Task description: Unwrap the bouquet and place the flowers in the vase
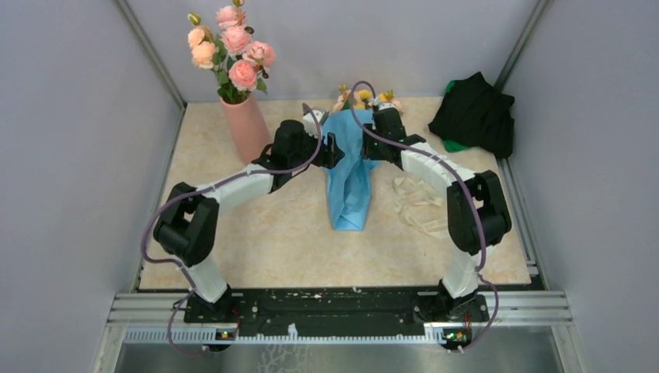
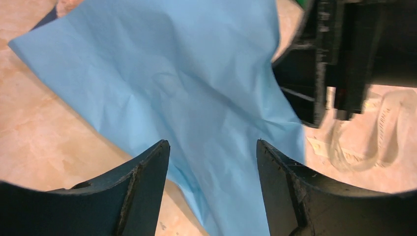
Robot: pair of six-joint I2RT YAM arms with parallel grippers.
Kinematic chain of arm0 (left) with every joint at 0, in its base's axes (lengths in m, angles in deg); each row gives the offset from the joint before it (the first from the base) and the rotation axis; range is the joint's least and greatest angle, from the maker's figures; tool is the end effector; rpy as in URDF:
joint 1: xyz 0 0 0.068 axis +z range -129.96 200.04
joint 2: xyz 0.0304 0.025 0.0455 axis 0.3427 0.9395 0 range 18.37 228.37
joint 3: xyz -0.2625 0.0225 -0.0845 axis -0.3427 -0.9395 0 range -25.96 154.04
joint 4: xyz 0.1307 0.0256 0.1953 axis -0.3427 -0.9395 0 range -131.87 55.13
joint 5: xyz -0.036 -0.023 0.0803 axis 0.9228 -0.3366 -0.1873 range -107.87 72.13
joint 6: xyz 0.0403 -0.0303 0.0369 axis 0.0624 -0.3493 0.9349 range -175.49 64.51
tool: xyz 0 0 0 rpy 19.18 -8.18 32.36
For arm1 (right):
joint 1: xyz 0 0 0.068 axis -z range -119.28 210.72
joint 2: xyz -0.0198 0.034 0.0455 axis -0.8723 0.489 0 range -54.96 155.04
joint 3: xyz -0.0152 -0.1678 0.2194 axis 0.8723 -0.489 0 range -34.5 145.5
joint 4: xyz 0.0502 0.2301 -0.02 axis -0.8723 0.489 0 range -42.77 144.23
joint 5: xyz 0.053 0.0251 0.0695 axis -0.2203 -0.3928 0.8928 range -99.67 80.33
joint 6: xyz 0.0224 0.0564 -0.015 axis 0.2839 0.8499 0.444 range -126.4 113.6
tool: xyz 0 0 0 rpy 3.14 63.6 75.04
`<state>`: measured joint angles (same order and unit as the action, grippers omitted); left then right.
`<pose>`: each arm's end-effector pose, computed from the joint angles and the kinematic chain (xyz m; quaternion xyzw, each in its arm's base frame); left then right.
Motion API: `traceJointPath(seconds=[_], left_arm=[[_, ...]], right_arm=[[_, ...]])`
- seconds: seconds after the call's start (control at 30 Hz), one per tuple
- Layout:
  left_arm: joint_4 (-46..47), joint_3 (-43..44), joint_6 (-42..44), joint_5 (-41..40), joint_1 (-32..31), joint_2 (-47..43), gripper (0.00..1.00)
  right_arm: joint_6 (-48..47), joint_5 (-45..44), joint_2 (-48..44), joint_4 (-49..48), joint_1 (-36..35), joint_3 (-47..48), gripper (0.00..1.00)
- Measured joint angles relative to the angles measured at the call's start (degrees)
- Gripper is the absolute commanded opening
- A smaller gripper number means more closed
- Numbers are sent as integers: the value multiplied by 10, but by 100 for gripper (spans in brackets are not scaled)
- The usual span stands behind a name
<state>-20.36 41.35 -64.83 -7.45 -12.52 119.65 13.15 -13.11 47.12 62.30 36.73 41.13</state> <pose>0.3330 -0.2229 0.2641 0.2150 0.7858 -0.2749 0.5106 0.3566 0.1555 0.2516 -0.0230 0.9112 0.1268 0.3912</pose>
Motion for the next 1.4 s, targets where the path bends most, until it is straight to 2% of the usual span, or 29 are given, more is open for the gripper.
traceJointPath(seconds=[0.13,0.33,0.6,0.8,0.97,1.13,1.3,1.4], left_arm=[[0,-37,0,-10,-24,-42,72],[-1,-83,0,-43,-63,-114,71],[36,-174,-5,-139,-118,-229,70],[52,-223,0,-200,-140,-257,71],[53,-222,18,-247,-183,-271,72],[43,-198,44,-281,-251,-292,73],[60,-155,71,-306,-265,-263,72],[73,-134,91,-332,-264,-203,72]], right_arm=[[0,1,2,4,-28,6,44],[3,12,43,5,-76,67,43],[31,66,123,-43,-91,82,43],[42,76,152,-45,-94,80,43],[38,65,140,-50,-94,80,43],[35,41,118,-48,-94,79,42],[46,11,30,-66,-76,17,42],[52,-4,-40,-69,-51,-22,42]])
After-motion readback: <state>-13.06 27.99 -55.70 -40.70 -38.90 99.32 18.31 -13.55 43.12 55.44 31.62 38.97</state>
